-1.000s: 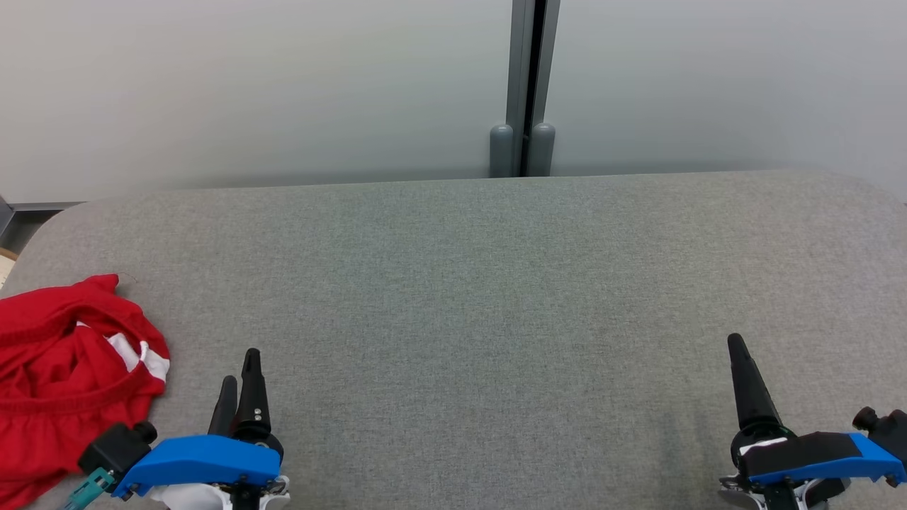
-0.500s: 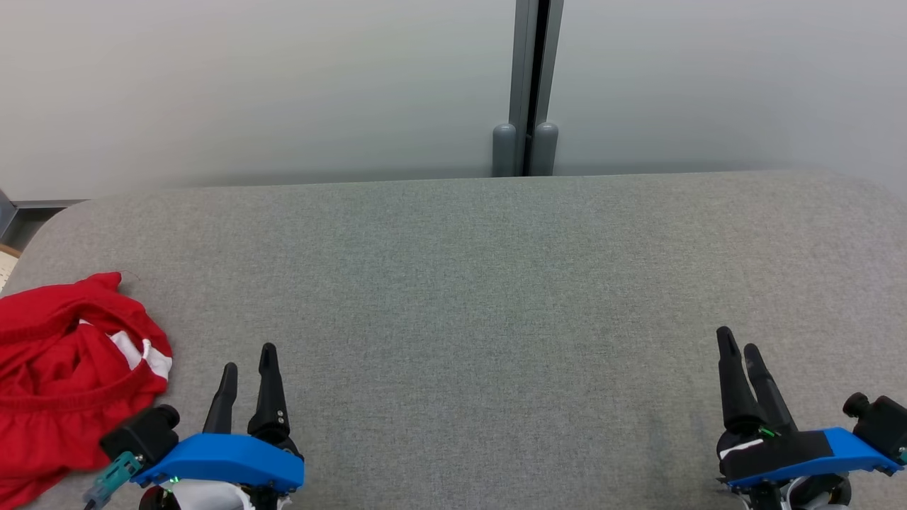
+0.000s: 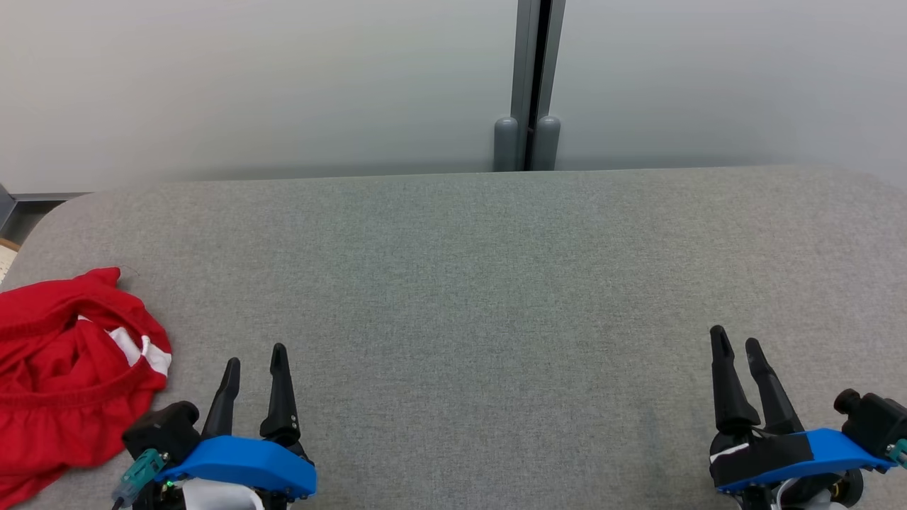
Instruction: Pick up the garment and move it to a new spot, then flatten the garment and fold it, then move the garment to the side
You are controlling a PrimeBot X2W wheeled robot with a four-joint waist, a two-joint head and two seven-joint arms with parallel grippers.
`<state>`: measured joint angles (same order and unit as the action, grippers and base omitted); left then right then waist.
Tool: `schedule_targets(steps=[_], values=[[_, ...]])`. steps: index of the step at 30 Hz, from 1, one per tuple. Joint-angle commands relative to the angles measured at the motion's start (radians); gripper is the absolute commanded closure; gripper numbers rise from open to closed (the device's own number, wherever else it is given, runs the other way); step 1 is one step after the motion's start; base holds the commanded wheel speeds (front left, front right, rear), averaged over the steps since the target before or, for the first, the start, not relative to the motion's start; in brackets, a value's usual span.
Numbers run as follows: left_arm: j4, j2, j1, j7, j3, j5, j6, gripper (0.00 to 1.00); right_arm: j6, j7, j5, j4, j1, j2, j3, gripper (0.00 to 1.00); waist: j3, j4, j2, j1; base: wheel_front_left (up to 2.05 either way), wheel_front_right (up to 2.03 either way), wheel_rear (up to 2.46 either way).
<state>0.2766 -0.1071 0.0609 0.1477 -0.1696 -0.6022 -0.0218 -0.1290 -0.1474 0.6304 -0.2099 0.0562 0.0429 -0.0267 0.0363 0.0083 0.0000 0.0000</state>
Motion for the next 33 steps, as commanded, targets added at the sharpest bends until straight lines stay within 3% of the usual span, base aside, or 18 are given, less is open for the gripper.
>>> schedule_targets(steps=[1,33], values=[[-0.012,-0.011,0.025,0.011,-0.006,0.031,-0.006,0.00,-0.002,-0.012,-0.032,0.010,0.012,0.007,0.002,0.00,0.002,0.001,0.0000,0.0000,0.00,0.00,0.00],[0.014,-0.038,0.045,0.080,-0.076,0.271,-0.039,0.00,-0.002,-0.065,-0.272,-0.034,0.032,0.009,0.014,0.00,0.027,0.005,0.0000,0.0000,0.00,0.00,0.00]])
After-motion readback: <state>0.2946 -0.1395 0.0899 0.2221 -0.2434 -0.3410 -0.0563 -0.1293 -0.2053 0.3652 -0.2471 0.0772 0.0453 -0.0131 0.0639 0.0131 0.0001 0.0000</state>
